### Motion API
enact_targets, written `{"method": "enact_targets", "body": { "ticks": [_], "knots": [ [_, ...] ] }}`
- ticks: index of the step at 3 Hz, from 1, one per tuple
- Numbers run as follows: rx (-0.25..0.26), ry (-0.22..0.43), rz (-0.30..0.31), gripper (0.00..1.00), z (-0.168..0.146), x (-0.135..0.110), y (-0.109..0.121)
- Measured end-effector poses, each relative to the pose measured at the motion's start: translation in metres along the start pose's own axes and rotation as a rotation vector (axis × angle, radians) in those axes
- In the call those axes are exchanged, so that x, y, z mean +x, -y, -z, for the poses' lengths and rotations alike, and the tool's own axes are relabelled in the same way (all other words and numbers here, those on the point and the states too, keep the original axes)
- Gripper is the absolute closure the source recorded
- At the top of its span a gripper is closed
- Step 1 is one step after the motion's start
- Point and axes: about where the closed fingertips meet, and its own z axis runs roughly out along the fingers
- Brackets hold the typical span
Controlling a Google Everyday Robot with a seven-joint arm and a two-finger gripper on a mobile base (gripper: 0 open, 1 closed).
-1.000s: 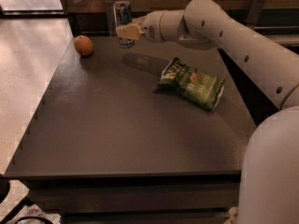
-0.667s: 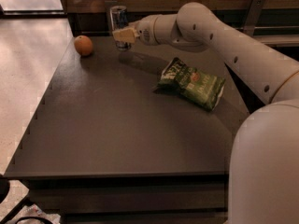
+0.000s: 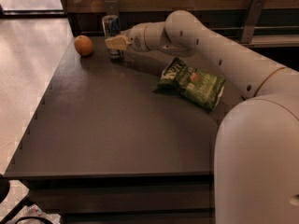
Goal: Move redbull can near orange
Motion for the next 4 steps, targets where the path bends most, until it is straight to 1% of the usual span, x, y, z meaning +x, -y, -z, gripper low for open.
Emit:
{"method": "enact_targets", "body": {
  "ticks": [1,2,3,4],
  "knots": [
    [-0.014,0.013,-0.007,1.00,-0.014,0.005,-0.004],
    [-0.008,0.042,-0.015,1.00,-0.021,0.009,-0.005],
    [-0.013,0.041,-0.015,0.81,-0.023,0.008,-0.008],
    [-0.017,0.041,-0.015,0.59,-0.026,0.008,-0.010]
  ]
}}
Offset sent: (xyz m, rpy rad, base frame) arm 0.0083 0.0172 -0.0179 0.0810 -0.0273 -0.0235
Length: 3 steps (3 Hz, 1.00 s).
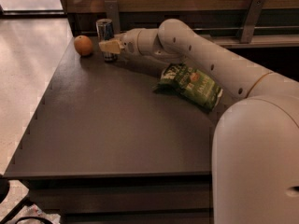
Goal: Move redbull can near orange
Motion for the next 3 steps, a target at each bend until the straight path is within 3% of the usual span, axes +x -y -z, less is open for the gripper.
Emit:
{"method": "enact_targets", "body": {
  "ticks": [2,3],
  "knots": [
    [-0.008,-0.001,-0.001,0.12,-0.0045,0.0007,-0.0039],
    [-0.012,-0.002,-0.001,0.00,-0.0067,0.0011,-0.0059]
  ]
}}
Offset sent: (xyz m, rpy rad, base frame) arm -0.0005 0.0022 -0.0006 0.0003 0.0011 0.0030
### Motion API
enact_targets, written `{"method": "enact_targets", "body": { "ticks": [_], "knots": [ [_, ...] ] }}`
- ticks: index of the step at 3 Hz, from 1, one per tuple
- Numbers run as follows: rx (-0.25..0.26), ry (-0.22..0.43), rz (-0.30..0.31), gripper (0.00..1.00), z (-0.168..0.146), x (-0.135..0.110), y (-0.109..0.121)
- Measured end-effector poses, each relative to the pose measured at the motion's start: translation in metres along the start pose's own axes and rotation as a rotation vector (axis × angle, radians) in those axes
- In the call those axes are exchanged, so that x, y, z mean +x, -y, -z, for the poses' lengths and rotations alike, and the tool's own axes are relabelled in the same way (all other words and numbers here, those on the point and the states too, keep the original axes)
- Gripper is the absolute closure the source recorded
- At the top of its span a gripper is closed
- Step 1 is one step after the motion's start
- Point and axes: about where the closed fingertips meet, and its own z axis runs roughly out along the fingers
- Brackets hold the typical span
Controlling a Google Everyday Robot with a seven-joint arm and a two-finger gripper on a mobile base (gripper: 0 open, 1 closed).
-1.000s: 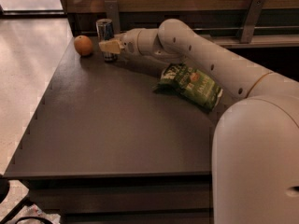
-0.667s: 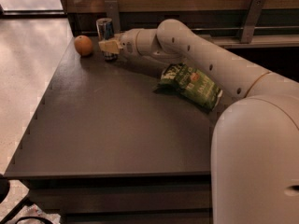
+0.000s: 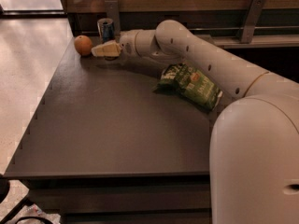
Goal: Move redbull can near orange
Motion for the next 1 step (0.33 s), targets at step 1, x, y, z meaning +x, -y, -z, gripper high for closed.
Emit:
{"method": "enact_targets", "body": {
  "ticks": [1],
  "knots": [
    [0.000,0.000,0.000,0.00,-0.0001,0.0000,-0.0001]
  ]
}}
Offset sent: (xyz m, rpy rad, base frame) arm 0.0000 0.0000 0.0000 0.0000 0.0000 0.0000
